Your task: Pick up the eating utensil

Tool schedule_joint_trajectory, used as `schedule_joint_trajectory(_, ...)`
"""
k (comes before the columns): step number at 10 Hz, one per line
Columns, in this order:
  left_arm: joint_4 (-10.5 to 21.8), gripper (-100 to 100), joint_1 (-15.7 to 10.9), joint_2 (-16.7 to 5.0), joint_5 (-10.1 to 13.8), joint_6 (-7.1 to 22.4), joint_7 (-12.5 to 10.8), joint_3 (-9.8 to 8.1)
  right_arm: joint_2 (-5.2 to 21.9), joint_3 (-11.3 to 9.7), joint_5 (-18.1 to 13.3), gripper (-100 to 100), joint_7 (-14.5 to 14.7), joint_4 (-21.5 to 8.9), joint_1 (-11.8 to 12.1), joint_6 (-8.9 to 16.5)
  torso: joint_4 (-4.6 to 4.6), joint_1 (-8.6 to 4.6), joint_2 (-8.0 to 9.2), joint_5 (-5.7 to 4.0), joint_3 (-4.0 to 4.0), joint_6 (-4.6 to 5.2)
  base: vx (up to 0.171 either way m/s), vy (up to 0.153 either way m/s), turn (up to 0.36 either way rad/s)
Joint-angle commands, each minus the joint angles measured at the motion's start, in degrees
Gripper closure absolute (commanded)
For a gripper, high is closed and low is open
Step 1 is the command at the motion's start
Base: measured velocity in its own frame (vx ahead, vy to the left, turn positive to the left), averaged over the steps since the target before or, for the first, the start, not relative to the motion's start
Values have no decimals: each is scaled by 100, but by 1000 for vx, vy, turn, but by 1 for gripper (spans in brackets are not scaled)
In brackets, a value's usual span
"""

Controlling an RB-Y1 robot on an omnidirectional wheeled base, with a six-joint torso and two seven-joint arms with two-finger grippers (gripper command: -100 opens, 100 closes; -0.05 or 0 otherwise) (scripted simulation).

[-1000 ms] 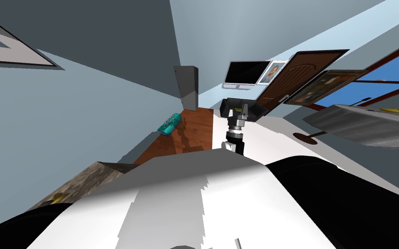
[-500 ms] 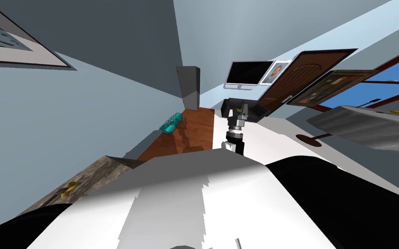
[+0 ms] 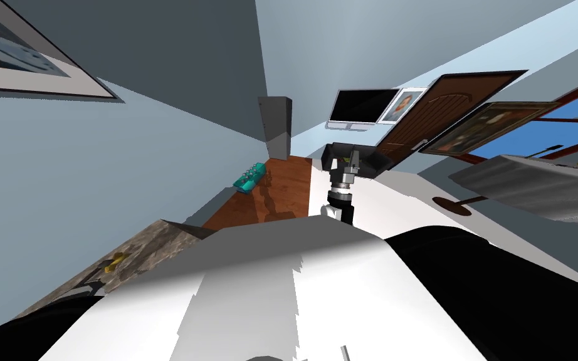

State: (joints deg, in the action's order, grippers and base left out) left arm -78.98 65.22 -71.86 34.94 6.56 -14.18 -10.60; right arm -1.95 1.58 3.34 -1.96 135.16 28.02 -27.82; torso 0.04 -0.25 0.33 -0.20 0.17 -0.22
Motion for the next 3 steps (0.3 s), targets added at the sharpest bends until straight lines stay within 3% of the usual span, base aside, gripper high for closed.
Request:
schedule_joint_trajectory(1, -280, 100, 29, -46, 215, 194, 163, -25, 0, 0, 0, 0, 0, 0, 0, 0, 0, 0, 0, 0, 0, 0, -49, 15, 50)
schedule_joint_trajectory(2, -188, 100, 36, -33, 133, 132, 110, -39, 0, 0, 0, 0, 0, 0, 0, 0, 0, -2, 0, 3, 1, 0, -16, 1, 3)
schedule_joint_trajectory(3, -214, 0, 39, -31, 146, 159, 130, -40, 0, 0, 0, 0, 0, 0, 0, 0, -1, -3, -7, -1, -3, 0, 0, 0, 0)
